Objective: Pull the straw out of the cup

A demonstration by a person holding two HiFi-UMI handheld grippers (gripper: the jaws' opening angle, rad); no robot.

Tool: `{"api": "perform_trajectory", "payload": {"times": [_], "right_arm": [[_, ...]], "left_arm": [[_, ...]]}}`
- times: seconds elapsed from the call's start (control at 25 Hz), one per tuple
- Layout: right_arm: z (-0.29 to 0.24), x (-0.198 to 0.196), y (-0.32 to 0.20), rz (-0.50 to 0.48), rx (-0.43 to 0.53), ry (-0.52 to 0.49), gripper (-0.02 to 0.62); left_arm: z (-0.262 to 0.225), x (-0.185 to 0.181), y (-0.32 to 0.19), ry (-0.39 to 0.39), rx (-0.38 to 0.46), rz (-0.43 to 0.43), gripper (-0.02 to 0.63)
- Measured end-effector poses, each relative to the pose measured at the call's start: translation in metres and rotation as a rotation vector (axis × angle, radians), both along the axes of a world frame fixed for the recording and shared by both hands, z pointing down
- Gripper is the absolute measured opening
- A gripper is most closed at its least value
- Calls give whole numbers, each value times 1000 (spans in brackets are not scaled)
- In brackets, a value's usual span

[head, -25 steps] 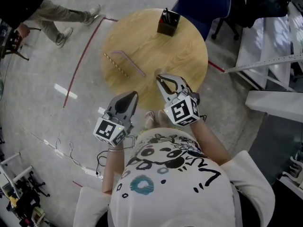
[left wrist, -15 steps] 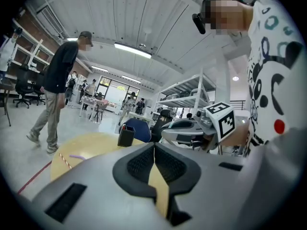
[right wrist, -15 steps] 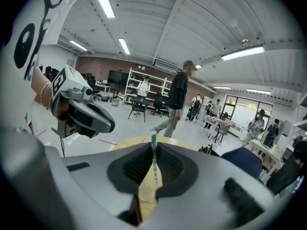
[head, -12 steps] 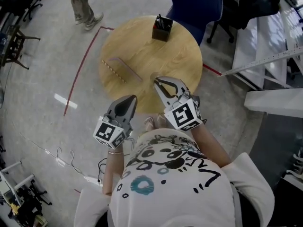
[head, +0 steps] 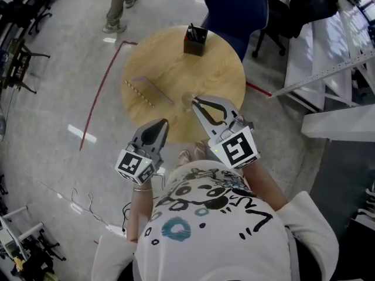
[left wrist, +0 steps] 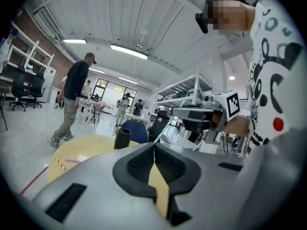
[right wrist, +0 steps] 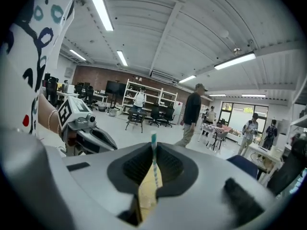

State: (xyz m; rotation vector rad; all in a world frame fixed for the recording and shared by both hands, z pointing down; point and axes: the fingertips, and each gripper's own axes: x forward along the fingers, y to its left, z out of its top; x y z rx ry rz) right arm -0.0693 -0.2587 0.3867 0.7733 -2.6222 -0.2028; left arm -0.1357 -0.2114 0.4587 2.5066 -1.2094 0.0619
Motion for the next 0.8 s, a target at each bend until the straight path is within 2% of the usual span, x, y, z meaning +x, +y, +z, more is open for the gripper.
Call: {"api": "perform_trajectory", "payload": {"times": [0.44, 0.8], "right_arm": [[-26, 29, 6, 35, 58, -9, 41], [-18, 56, 9, 90, 14, -19, 41]], "left_arm": [[-3, 20, 4, 0, 17, 38, 17], [-3, 29, 9, -17, 7, 59, 17]]}}
